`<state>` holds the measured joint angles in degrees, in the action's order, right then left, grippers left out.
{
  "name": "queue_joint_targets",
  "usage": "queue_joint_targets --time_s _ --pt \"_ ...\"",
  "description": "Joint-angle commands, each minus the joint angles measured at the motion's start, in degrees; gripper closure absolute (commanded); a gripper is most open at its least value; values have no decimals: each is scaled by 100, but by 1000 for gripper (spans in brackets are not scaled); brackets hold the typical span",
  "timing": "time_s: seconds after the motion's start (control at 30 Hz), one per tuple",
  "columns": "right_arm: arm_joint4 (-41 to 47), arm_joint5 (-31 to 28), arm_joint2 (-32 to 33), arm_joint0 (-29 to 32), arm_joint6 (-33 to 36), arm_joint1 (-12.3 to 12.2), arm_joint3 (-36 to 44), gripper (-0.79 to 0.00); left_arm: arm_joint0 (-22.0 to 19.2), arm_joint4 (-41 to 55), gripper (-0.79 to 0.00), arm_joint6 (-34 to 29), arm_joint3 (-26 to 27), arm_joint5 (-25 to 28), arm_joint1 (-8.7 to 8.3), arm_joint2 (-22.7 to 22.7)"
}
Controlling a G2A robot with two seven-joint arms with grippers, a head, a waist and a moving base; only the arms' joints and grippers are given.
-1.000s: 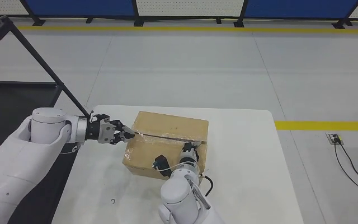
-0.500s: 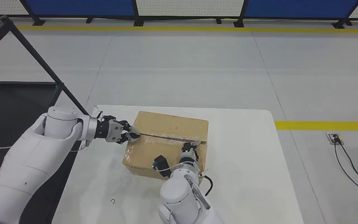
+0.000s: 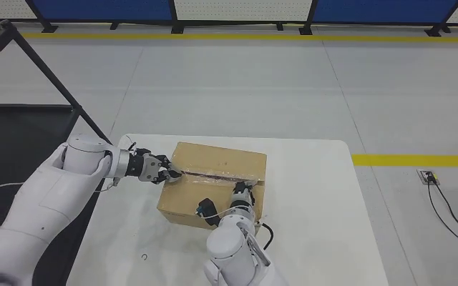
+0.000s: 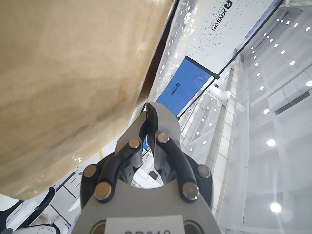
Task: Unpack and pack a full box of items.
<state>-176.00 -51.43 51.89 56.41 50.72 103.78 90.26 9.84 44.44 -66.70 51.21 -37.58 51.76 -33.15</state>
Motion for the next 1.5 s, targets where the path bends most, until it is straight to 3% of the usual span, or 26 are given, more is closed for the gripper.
queue_joint_targets --time_s 0.0,0.03,0.27,0.73,1.1,1.47 --pt "0 -9 1 2 -3 -6 7 -191 -14 1 0 -10 -39 10 20 7" --pt "0 -12 5 5 -15 -9 14 -240 -21 -6 0 -13 -59 13 29 11" --pt "0 -51 -10 -5 -61 -50 23 -283 -62 34 0 -63 -171 63 79 13" --pt "0 35 -93 69 -99 -151 214 -259 -101 126 0 -248 -239 264 93 -134" --pt "0 48 -107 91 -117 -178 239 -240 64 -64 0 -109 -3 397 74 -266" --pt "0 61 -123 94 -93 -175 229 -237 284 -947 0 699 391 1587 79 -296"
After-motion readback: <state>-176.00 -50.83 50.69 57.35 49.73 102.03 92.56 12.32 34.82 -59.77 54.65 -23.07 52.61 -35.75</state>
